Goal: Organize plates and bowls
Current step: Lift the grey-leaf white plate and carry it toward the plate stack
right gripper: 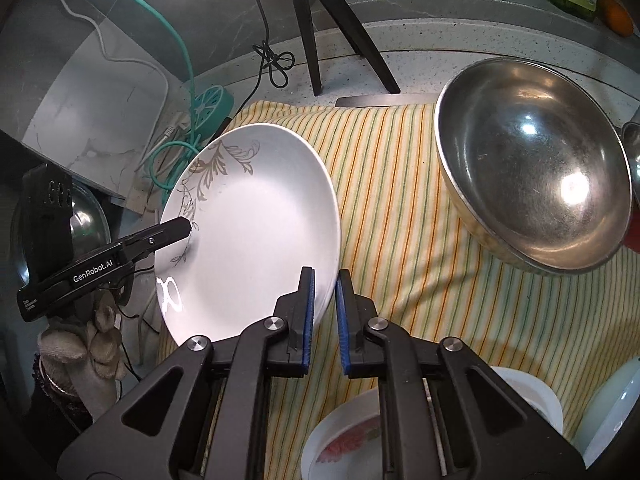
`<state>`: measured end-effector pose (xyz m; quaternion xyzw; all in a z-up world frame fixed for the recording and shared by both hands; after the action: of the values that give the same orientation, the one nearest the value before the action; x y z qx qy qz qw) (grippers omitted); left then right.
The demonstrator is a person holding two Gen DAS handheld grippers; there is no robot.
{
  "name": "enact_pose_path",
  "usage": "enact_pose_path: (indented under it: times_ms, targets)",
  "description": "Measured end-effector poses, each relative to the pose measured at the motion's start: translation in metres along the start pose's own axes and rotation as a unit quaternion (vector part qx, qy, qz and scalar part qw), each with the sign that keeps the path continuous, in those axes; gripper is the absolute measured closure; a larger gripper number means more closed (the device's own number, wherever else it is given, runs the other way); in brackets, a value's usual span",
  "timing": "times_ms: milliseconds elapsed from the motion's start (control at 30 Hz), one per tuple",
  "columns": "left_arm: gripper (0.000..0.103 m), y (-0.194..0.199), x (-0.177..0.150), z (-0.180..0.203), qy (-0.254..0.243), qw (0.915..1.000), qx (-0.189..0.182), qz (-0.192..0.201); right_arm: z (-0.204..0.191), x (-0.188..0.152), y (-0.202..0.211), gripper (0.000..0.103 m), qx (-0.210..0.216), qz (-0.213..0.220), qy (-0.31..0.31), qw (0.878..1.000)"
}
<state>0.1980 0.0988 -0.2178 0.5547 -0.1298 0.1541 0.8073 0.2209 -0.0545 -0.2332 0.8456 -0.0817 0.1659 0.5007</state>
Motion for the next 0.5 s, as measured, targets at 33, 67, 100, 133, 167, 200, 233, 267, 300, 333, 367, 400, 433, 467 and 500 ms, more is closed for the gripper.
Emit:
enact_pose_path:
  times_ms: [33, 67, 100, 133, 167, 200, 233, 267, 300, 333, 367, 400, 433, 467, 500]
  targets:
    - [0.081, 0.002, -0.001, 0.002, 0.000, 1.0000, -0.001, 0.002, 0.000, -0.002, 0.004, 0.092, 0.002, 0.002, 0.000, 1.000]
    - [0.081, 0.005, -0.003, 0.005, -0.002, 1.0000, -0.002, 0.004, 0.000, -0.005, 0.007, 0.092, 0.005, 0.003, 0.002, 1.000]
    - [0.081, 0.007, -0.005, 0.008, -0.002, 1.0000, -0.003, 0.005, 0.000, -0.007, 0.011, 0.092, 0.006, 0.004, 0.002, 1.000]
    - [0.081, 0.010, -0.007, 0.011, -0.003, 1.0000, -0.004, 0.007, 0.001, -0.010, 0.014, 0.092, 0.007, 0.005, 0.001, 1.000]
    - [0.081, 0.013, -0.009, 0.014, -0.006, 0.9999, -0.005, 0.010, 0.002, -0.013, 0.018, 0.092, 0.008, 0.006, 0.002, 1.000]
    - [0.081, 0.015, -0.010, 0.018, -0.008, 0.9999, -0.005, 0.012, 0.003, -0.016, 0.022, 0.092, 0.010, 0.007, 0.002, 1.000]
    - [0.081, 0.018, -0.012, 0.022, -0.010, 0.9998, -0.007, 0.014, 0.004, -0.019, 0.026, 0.092, 0.010, 0.007, 0.001, 1.000]
    - [0.081, 0.020, -0.014, 0.026, -0.013, 0.9997, -0.008, 0.017, 0.006, -0.022, 0.030, 0.092, 0.011, 0.009, -0.001, 1.000]
    - [0.081, 0.022, -0.016, 0.031, -0.017, 0.9997, -0.009, 0.018, 0.008, -0.025, 0.035, 0.092, 0.012, 0.010, -0.003, 1.000]
    - [0.081, 0.023, -0.019, 0.036, -0.019, 0.9996, -0.011, 0.019, 0.010, -0.028, 0.039, 0.092, 0.012, 0.012, -0.004, 1.000]
    - [0.081, 0.024, -0.021, 0.040, -0.021, 0.9995, -0.014, 0.019, 0.013, -0.030, 0.043, 0.092, 0.011, 0.013, -0.005, 1.000]
    - [0.081, 0.025, -0.023, 0.045, -0.023, 0.9994, -0.017, 0.019, 0.016, -0.033, 0.047, 0.092, 0.011, 0.015, -0.007, 1.000]
    - [0.081, 0.025, -0.026, 0.049, -0.026, 0.9993, -0.019, 0.018, 0.020, -0.037, 0.052, 0.092, 0.011, 0.016, -0.009, 1.000]
    - [0.081, 0.025, -0.028, 0.054, -0.028, 0.9992, -0.022, 0.017, 0.022, -0.039, 0.055, 0.092, 0.010, 0.016, -0.011, 1.000]
    - [0.081, 0.025, -0.032, 0.060, -0.030, 0.9991, -0.024, 0.016, 0.025, -0.043, 0.059, 0.092, 0.009, 0.017, -0.013, 1.000]
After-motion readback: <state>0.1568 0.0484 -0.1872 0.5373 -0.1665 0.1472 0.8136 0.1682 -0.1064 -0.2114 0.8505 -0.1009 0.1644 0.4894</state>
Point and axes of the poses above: each gripper's, at about its wrist camera, not at the fingertips, and y roughly against the way its jaws point, z to its right, x to its top, the point moved 9 cm from there along -y, roughly the way its jaws point, and after that the axes turned 3 degrees about x, right-handed, at the moved point
